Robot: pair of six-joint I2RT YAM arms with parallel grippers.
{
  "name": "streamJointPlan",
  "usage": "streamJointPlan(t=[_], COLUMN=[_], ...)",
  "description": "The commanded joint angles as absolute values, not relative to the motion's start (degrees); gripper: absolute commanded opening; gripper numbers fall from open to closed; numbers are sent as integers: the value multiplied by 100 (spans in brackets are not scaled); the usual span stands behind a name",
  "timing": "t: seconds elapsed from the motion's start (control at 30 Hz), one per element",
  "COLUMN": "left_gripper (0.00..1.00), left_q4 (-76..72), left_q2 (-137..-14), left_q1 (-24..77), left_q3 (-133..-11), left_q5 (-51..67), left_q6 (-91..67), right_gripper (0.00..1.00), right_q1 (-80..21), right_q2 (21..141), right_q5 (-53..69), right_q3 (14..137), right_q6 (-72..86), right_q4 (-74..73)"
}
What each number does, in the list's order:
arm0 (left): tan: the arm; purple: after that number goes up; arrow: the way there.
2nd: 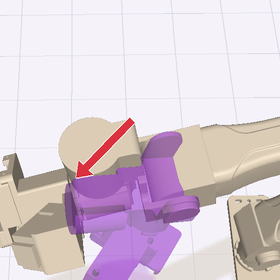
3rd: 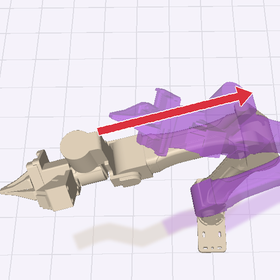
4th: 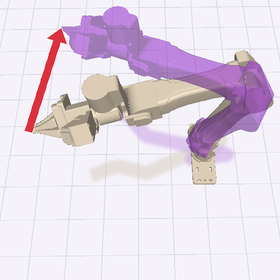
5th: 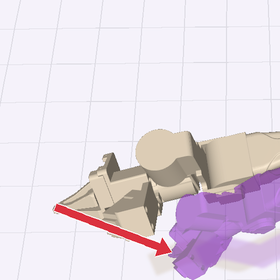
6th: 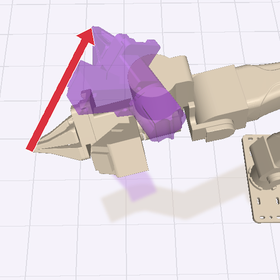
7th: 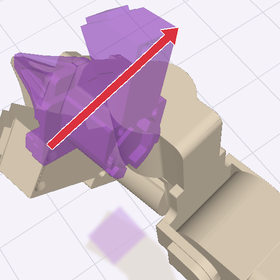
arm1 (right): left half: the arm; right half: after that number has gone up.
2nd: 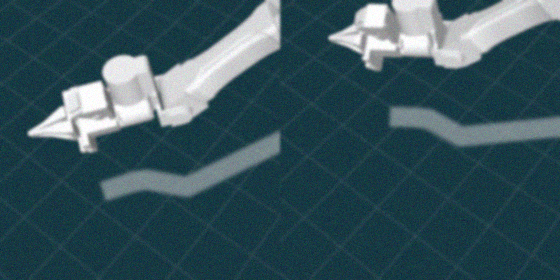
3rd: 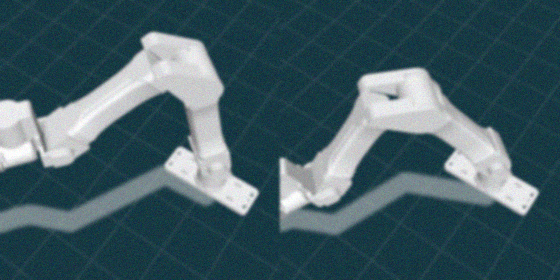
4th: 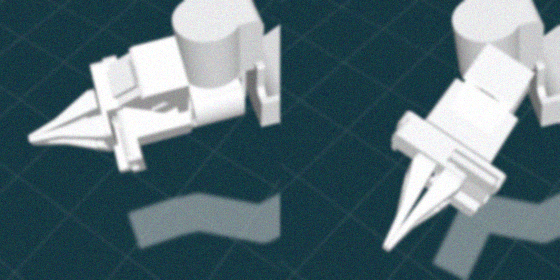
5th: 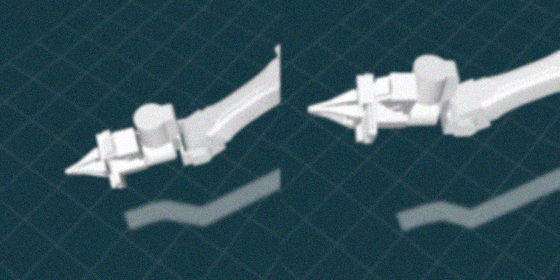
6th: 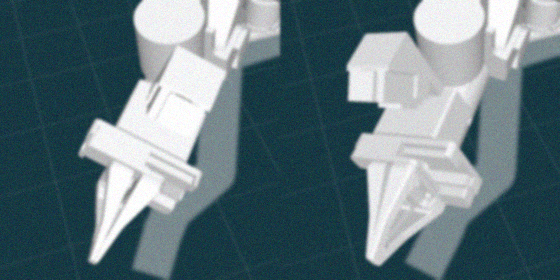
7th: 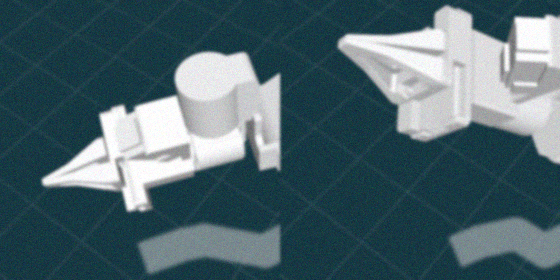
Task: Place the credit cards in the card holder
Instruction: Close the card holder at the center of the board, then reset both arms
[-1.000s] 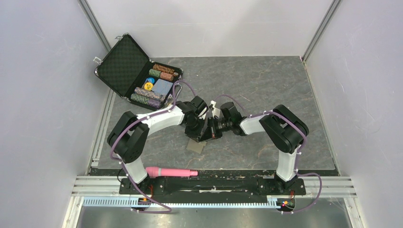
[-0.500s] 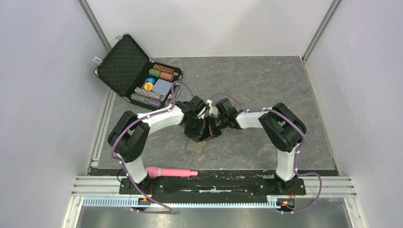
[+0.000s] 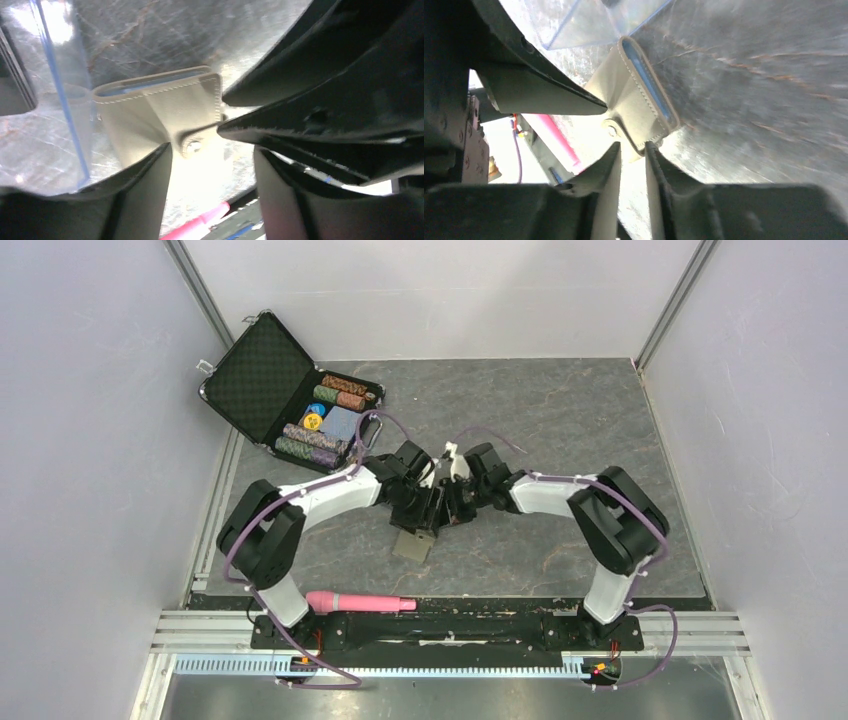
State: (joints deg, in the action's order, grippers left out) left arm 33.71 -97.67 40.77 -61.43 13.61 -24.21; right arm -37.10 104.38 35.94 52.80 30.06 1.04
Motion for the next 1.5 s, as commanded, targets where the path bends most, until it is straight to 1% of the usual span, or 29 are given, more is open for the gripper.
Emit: streamJointPlan(t=[0.0, 0.03, 0.07, 0.1, 0.17, 0.27, 0.4, 0.5, 0.6, 0.67, 0.8, 0.93, 1.1, 1.17, 1.27, 1.33, 1.43, 1.47], left_gripper=[75, 80, 91, 99, 100, 100, 100, 100, 100, 100, 100, 100, 100, 100, 100, 100, 100, 100], left_q4=[2465, 2351, 2218, 2072, 1594, 518, -793, -841, -752, -786, -503, -399, -460, -646, -1366, -2296, -3856, -4173], left_q2=[-9065, -9002, -8939, -8900, -8795, -8534, -8115, -7773, -7280, -6865, -6118, -5768, -5997, -6166, -6371, -6457, -6674, -6774], left_q1=[4085, 4043, 3977, 3907, 3735, 3405, 2650, 2020, 1401, 1280, 1265, 1266, 1261, 1261, 1207, 1180, 1156, 1139], left_q3=[-6516, -6621, -6709, -6761, -6788, -6498, -5899, -5513, -4996, -4641, -4193, -3808, -3493, -3302, -2813, -2361, -1727, -1629], left_q5=[2065, 2337, 2572, 2842, 3289, 3710, 3727, 3332, 2694, 2038, 512, -480, -737, -846, -874, -797, -734, -768], left_q6=[-2356, -2399, -2467, -2593, -2898, -3680, -4647, -4719, -4774, -4425, -3105, -1764, -473, -242, -125, -80, 232, 245], right_gripper=[37, 44, 52, 63, 81, 97, 98, 98, 98, 98, 98, 98, 98, 98, 98, 98, 98, 98], right_q1=[-3349, -3202, -3049, -2913, -2596, -2137, -1672, -1401, -1162, -1046, -963, -940, -932, -921, -910, -906, -898, -882], right_q2=[9405, 9198, 9021, 8824, 8461, 7919, 7288, 6900, 6549, 6321, 5936, 5722, 5970, 6166, 6418, 6612, 6965, 7017], right_q5=[3052, 2991, 2901, 2818, 2627, 2292, 1626, 738, 64, -352, -921, -1538, -1758, -1809, -2002, -1971, -1988, -2054], right_q3=[5126, 5066, 4994, 4932, 4783, 4532, 4204, 3955, 3609, 3280, 2547, 1798, 962, 1017, 769, 357, 35, 27], right_q6=[2619, 2614, 2619, 2617, 2611, 2513, 2324, 2061, 1773, 1555, 894, 429, 137, -69, -407, -797, -1312, -1332], right_q4=[300, 307, 307, 308, 300, 260, 173, 70, 167, 361, 1017, 1839, 3097, 3255, 4228, 5282, 6203, 6305])
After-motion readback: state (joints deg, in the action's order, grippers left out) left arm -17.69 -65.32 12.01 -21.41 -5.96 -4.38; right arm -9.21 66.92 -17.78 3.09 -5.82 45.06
